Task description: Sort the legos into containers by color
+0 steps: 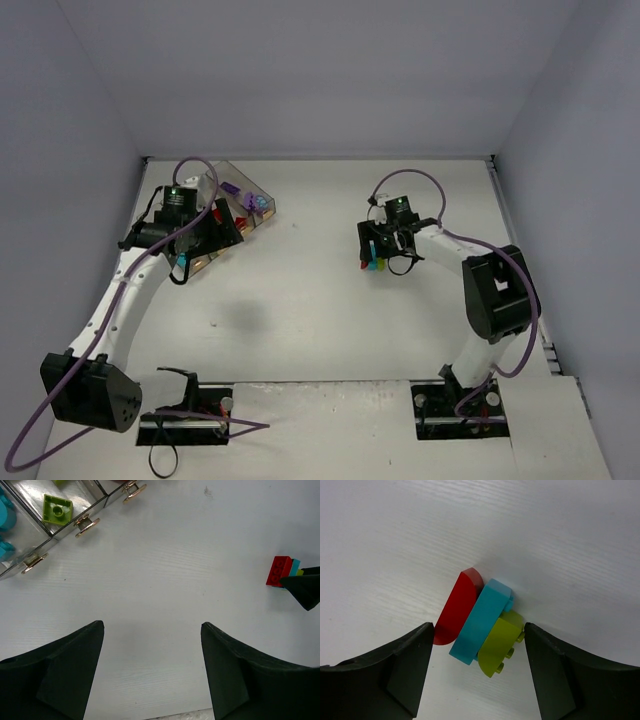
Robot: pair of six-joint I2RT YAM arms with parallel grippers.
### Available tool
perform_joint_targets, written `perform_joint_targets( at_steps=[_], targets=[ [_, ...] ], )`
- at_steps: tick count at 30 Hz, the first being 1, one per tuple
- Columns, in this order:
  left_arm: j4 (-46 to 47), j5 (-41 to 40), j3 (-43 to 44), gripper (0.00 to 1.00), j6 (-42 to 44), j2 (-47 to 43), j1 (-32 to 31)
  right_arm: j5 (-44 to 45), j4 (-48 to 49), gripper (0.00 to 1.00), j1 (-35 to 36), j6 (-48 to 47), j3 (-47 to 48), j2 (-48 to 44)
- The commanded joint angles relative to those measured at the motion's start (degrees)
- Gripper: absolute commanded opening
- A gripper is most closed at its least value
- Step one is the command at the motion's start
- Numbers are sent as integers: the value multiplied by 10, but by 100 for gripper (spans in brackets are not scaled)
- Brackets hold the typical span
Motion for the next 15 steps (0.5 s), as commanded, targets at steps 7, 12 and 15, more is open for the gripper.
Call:
perform_joint_targets(
  at_steps=[7, 12, 15],
  targets=[
    [8, 12, -10, 72, -4, -26, -6, 0, -10, 66, 134, 80, 5, -10],
    [9, 19, -16, 71, -5, -31, -11, 4, -11, 68, 184, 55, 17, -10],
    [12, 29, -19, 71, 3, -34, -17, 9, -21, 73, 202, 15, 21, -23]
  ],
)
